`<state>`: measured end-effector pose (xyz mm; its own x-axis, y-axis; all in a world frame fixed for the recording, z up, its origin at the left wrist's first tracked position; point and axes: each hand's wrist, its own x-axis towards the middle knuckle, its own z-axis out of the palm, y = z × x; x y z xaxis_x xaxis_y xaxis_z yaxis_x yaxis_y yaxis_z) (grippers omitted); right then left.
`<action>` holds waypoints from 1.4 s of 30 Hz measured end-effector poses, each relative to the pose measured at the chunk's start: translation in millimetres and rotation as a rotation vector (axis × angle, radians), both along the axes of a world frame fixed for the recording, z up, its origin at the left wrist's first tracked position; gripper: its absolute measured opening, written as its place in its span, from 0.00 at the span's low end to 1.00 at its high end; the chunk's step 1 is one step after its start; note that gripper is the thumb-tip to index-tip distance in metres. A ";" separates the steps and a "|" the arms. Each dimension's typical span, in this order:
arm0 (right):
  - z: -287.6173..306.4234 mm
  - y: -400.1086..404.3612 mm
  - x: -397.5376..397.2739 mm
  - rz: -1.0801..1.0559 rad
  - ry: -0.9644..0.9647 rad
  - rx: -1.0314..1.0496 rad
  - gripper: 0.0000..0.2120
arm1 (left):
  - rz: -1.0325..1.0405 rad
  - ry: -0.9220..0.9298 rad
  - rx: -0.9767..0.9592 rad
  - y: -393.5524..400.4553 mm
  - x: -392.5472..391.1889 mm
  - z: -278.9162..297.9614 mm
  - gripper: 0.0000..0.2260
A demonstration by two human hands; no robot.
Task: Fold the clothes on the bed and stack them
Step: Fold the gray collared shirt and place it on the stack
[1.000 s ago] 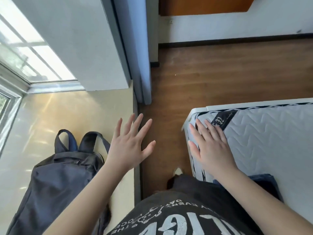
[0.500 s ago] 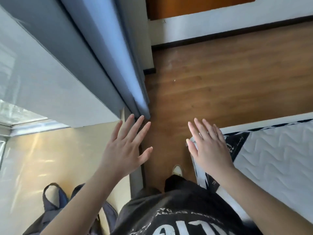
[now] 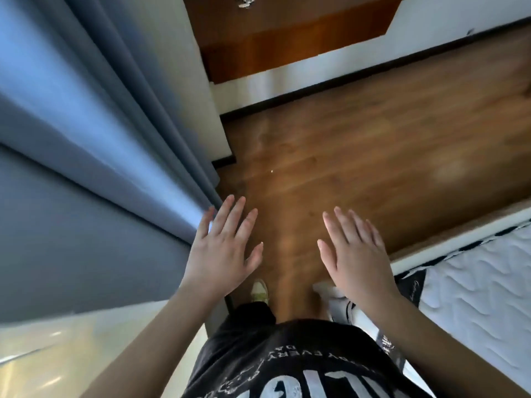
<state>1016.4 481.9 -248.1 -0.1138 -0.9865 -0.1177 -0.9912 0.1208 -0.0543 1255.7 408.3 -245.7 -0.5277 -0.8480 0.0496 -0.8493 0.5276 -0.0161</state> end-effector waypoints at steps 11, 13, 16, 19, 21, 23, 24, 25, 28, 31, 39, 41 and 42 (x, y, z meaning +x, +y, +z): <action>13.1 -95.3 -45.5 -0.297 0.071 -0.278 0.24 | -0.196 0.100 0.074 -157.2 -97.6 1.3 0.25; 12.2 -109.9 -63.0 -0.355 0.097 -0.290 0.24 | -0.242 0.104 0.076 -179.6 -123.5 0.6 0.25; 9.7 -132.2 -95.2 -0.410 0.109 -0.298 0.24 | -0.343 0.108 0.078 -211.8 -169.9 4.3 0.25; 8.6 -154.8 -132.9 -0.459 0.102 -0.265 0.24 | -0.461 0.085 0.073 -243.9 -218.9 11.3 0.25; 11.1 -168.7 -161.0 -0.487 0.087 -0.225 0.25 | -0.511 0.069 0.076 -265.8 -250.9 18.9 0.24; 14.6 -181.0 -190.3 -0.504 0.077 -0.205 0.25 | -0.543 0.075 0.064 -284.9 -280.5 27.7 0.23; 17.3 -188.2 -205.5 -0.509 0.074 -0.196 0.26 | -0.561 0.073 0.054 -294.0 -295.3 31.4 0.23; 20.5 -196.1 -220.3 -0.514 0.072 -0.186 0.25 | -0.581 0.066 0.044 -303.0 -309.9 34.6 0.22; 29.8 -219.1 -253.9 -0.538 0.077 -0.179 0.25 | -0.618 0.031 0.024 -326.8 -347.4 43.2 0.22; 37.7 -240.4 -284.8 -0.596 0.107 -0.245 0.23 | -0.623 0.019 -0.002 -347.4 -385.8 51.7 0.21; 38.1 -310.8 -384.8 -0.711 0.111 -0.191 0.27 | -0.713 0.072 -0.008 -432.9 -507.0 50.8 0.18; 39.3 -327.4 -413.6 -0.757 0.138 -0.164 0.28 | -0.756 0.055 0.011 -463.7 -538.9 49.9 0.19; 40.2 -336.1 -427.4 -0.783 0.143 -0.161 0.28 | -0.775 0.039 0.030 -479.0 -555.8 50.3 0.20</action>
